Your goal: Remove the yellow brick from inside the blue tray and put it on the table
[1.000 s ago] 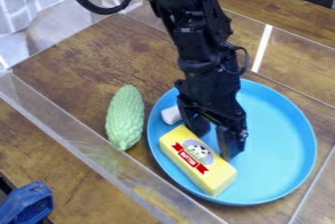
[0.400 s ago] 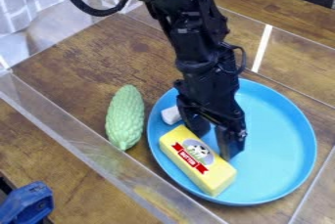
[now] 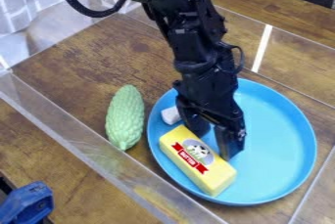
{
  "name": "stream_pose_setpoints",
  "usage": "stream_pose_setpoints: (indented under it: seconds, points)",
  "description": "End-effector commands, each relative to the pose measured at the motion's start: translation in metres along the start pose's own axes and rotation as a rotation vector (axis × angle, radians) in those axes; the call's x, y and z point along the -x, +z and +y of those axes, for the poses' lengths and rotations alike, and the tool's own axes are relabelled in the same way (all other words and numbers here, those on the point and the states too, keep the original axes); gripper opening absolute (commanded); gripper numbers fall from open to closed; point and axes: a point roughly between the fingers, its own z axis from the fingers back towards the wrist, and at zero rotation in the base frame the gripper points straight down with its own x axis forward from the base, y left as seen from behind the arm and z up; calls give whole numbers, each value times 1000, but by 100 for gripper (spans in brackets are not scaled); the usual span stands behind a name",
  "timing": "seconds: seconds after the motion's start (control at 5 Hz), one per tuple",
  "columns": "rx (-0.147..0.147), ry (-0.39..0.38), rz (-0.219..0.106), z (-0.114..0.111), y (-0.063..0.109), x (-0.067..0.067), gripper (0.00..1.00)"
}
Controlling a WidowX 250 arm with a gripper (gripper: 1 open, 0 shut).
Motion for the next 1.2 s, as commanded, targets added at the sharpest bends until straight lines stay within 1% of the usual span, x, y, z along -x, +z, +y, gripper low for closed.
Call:
stream_pose_setpoints:
  seconds: [0.0,1.0]
  points:
    - [2,-1,9,3,-5,8,100]
    - [24,6,-2,-4,-6,7,100]
